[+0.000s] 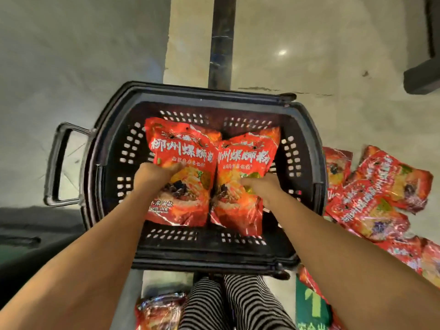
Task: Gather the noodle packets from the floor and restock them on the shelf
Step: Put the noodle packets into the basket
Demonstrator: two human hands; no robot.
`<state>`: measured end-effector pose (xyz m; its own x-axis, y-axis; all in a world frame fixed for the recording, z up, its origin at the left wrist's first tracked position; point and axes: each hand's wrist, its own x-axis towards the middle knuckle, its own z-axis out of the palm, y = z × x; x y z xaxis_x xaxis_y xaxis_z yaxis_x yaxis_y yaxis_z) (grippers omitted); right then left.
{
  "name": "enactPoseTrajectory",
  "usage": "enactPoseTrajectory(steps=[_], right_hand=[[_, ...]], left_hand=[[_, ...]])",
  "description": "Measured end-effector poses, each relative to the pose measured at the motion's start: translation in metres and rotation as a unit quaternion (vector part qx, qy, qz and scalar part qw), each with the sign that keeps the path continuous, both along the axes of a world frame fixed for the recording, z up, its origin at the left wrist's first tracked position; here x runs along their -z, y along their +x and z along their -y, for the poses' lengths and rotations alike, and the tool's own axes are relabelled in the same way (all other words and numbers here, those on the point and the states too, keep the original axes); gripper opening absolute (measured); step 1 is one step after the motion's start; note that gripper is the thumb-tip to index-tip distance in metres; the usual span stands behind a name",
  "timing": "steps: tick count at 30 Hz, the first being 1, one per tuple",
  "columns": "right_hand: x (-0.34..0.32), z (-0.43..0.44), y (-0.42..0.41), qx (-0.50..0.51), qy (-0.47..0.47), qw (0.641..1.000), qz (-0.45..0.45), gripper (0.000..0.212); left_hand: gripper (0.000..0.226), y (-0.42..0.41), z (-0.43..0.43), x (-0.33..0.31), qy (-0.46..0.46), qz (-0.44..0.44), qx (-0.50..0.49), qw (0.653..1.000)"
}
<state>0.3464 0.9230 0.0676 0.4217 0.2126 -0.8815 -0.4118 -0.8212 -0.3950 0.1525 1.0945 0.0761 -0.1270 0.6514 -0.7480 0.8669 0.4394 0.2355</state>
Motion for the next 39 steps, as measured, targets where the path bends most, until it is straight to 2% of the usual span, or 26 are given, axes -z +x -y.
enactPoseTrajectory(steps=[4,7,8,10,11,14,17,19,21,22,23,24,26,29,34,39], right_hand=[[0.072,0.000,0.004,0.014,-0.002,0.999,-0.044,0.045],[0.125,0.001,0.008,-0.005,0.008,0.998,-0.062,0.067],[0.140,0.003,0.011,-0.008,0.008,0.998,-0.068,0.068],[0.162,0.006,0.017,-0.009,0.008,0.997,-0.072,0.059],[0.171,0.008,0.019,-0.004,0.005,0.998,-0.066,0.059],[0.187,0.013,0.017,0.043,0.004,0.998,-0.045,0.052],[0.184,0.012,0.004,0.103,-0.027,0.994,0.020,0.031],[0.168,0.007,-0.003,0.072,-0.069,0.991,0.091,0.032],[0.138,0.004,-0.010,0.004,-0.105,0.984,0.146,0.047],[0.119,0.003,-0.014,-0.029,-0.113,0.981,0.155,0.055],[0.098,0.004,-0.018,-0.059,-0.119,0.979,0.154,0.062],[0.075,0.006,-0.022,-0.090,-0.126,0.975,0.159,0.067],[0.032,0.014,-0.028,-0.154,-0.148,0.959,0.184,0.068],[-0.026,0.031,-0.040,-0.241,-0.160,0.930,0.225,0.069],[-0.117,0.060,-0.065,-0.336,-0.148,0.899,0.237,0.073],[-0.191,0.104,-0.091,-0.381,-0.103,0.879,0.268,0.073]], left_hand=[[0.115,0.005,0.000,0.062,-0.049,-0.015,0.041,0.998],[0.128,-0.003,-0.001,0.108,-0.064,0.014,0.024,0.998],[0.122,-0.006,-0.002,0.121,-0.044,0.012,0.024,0.999],[0.091,-0.013,-0.005,0.146,-0.033,0.000,0.009,0.999],[0.085,-0.016,-0.007,0.159,-0.033,-0.007,0.008,0.999],[0.092,-0.011,-0.009,0.176,-0.004,-0.005,0.017,1.000],[0.097,-0.003,0.001,0.177,0.021,-0.072,0.033,0.997],[0.113,0.006,0.010,0.155,-0.015,-0.086,0.043,0.995],[0.120,0.011,0.023,0.131,-0.078,-0.030,0.027,0.996],[0.109,0.012,0.032,0.119,-0.072,-0.021,0.053,0.996],[0.097,0.009,0.041,0.105,-0.035,-0.052,0.096,0.993],[0.092,0.005,0.047,0.093,0.023,-0.090,0.150,0.984],[0.090,0.005,0.057,0.052,0.077,-0.139,0.223,0.962],[0.090,-0.003,0.069,-0.005,0.070,-0.157,0.287,0.942],[0.090,-0.024,0.089,-0.093,0.089,-0.161,0.386,0.904],[0.094,-0.024,0.131,-0.182,0.082,-0.147,0.513,0.842]])
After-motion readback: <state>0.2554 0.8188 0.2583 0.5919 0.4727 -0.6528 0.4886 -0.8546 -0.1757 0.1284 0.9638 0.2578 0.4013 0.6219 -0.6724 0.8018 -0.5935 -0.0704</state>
